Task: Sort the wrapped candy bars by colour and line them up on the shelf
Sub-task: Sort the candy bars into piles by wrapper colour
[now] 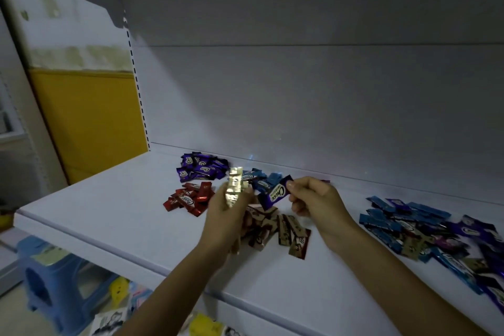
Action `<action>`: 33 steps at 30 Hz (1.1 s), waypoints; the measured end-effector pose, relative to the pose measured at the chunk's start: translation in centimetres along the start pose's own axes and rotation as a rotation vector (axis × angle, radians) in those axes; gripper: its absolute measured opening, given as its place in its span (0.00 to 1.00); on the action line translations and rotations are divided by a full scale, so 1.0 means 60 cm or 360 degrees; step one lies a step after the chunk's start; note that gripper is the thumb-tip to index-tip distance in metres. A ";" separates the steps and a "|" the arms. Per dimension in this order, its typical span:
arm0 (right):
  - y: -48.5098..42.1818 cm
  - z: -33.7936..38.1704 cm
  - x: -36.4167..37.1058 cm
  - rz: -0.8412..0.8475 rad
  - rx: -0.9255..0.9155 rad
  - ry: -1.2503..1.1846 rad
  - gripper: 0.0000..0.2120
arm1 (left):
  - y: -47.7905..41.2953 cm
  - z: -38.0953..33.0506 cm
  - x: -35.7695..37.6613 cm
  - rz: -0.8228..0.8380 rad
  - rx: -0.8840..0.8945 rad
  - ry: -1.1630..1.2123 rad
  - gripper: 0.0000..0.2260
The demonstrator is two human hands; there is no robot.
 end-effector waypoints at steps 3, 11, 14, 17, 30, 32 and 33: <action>-0.036 0.015 0.036 0.0027 0.0084 -0.0080 0.04 | -0.023 0.005 -0.067 -0.0232 -0.0012 -0.0029 0.08; -0.180 0.068 0.195 0.0152 0.0277 -0.0104 0.04 | -0.036 0.032 -0.219 -0.0627 0.0075 -0.0219 0.11; -0.230 0.080 0.248 0.0161 0.0382 -0.0117 0.10 | -0.043 0.044 -0.223 -0.0654 0.0068 -0.0120 0.11; -0.248 0.074 0.274 0.0097 0.0403 0.0207 0.13 | -0.044 0.047 -0.222 -0.0631 0.0067 -0.0099 0.08; -0.082 0.047 0.274 0.0559 -0.0157 0.0821 0.02 | -0.039 0.024 -0.206 -0.0403 0.0205 -0.0011 0.03; -0.073 0.055 0.236 0.0368 -0.0151 0.0597 0.03 | -0.038 0.024 -0.206 -0.0413 0.0202 -0.0079 0.03; -0.069 0.057 0.208 0.0276 -0.0140 0.0514 0.04 | -0.036 0.024 -0.206 -0.0414 0.0206 -0.0145 0.04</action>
Point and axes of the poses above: each hand's wrist, its own y-axis away from the middle knuckle, its own x-axis out of the palm, z = x × y, the point moved 5 cm from there along -y, towards the middle knuckle, and after that the axes turned 14 degrees about x, right-handed, at the moved point
